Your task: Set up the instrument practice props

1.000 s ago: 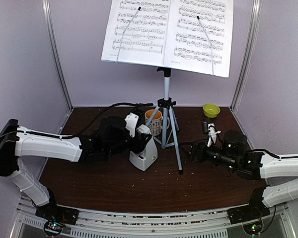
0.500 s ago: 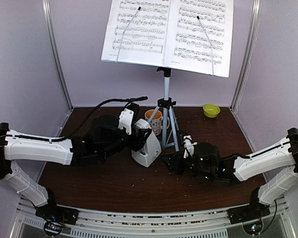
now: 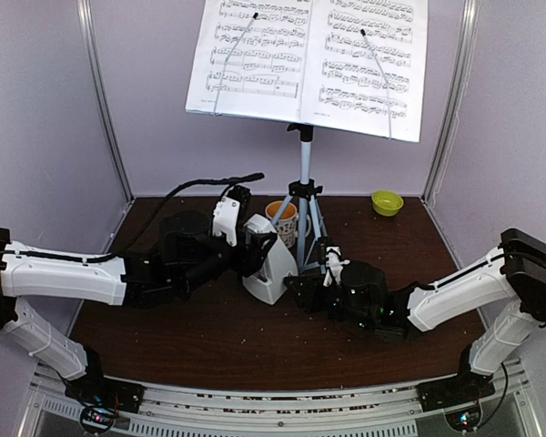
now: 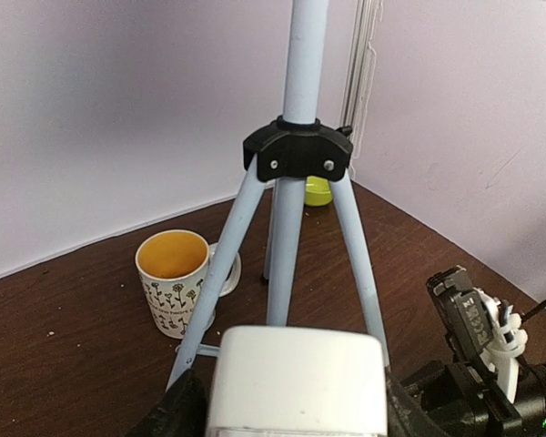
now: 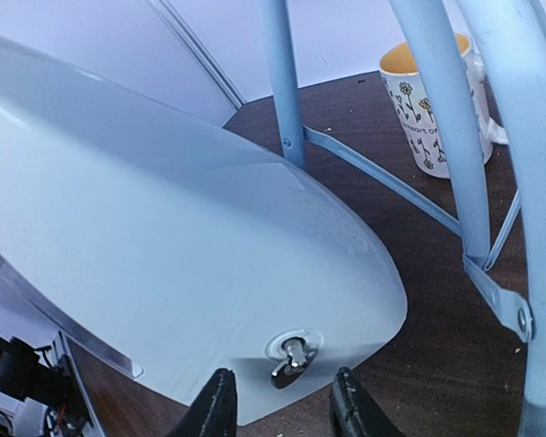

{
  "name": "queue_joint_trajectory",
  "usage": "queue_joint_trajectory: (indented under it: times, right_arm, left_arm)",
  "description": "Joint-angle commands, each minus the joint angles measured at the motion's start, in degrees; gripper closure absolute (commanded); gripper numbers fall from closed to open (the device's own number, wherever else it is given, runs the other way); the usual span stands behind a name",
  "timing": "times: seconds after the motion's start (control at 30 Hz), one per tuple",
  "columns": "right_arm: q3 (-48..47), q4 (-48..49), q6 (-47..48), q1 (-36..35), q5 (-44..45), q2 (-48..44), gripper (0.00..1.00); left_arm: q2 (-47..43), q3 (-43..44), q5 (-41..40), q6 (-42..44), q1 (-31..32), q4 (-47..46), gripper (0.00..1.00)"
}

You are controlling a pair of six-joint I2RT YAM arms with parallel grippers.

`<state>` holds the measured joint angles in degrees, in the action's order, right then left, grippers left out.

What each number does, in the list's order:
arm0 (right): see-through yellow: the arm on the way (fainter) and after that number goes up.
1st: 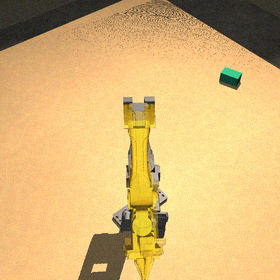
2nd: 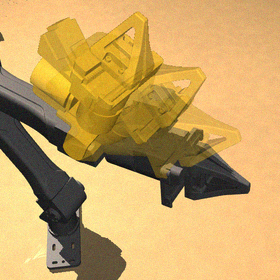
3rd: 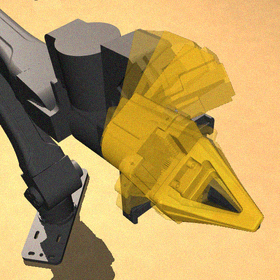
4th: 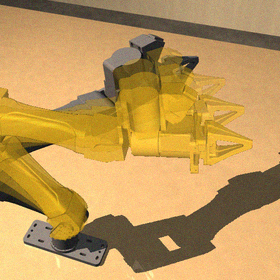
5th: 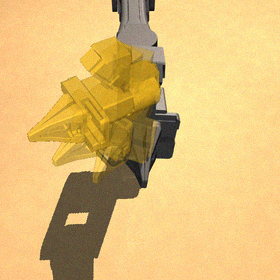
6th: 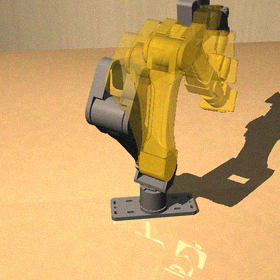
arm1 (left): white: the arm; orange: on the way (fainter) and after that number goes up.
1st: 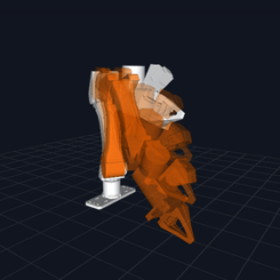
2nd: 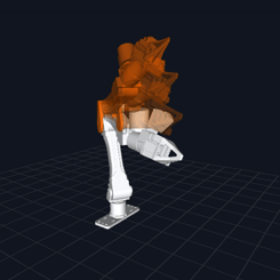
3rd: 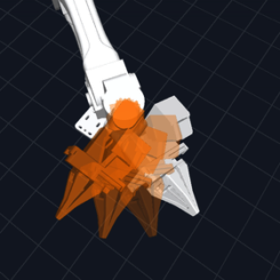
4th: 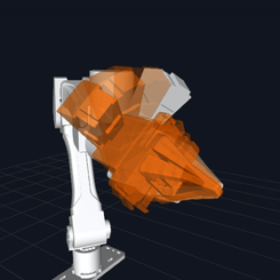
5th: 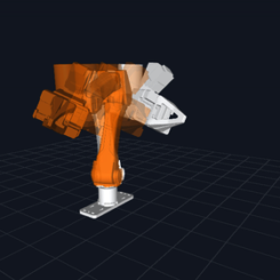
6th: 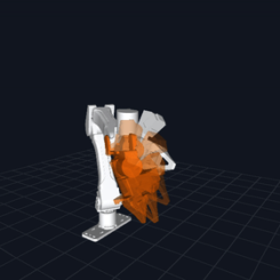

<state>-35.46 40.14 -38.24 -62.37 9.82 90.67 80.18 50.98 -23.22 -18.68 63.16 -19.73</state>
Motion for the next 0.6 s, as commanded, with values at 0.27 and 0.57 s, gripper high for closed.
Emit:
queue_joint_trajectory:
  times: [0.27,0.57]
  right_arm:
    - [-1.01,1.24,-3.13,-0.18,3.58,0.8,0.9]
    - [0.0,1.73,-6.04,0.39,2.93,-1.19,1.0]
  left_arm:
    - [-4.96,-1.54,0.97,1.73,0.74,-15.06,0.82]
    - [-6.32,-3.21,1.9,2.44,0.74,-17.63,0.83]
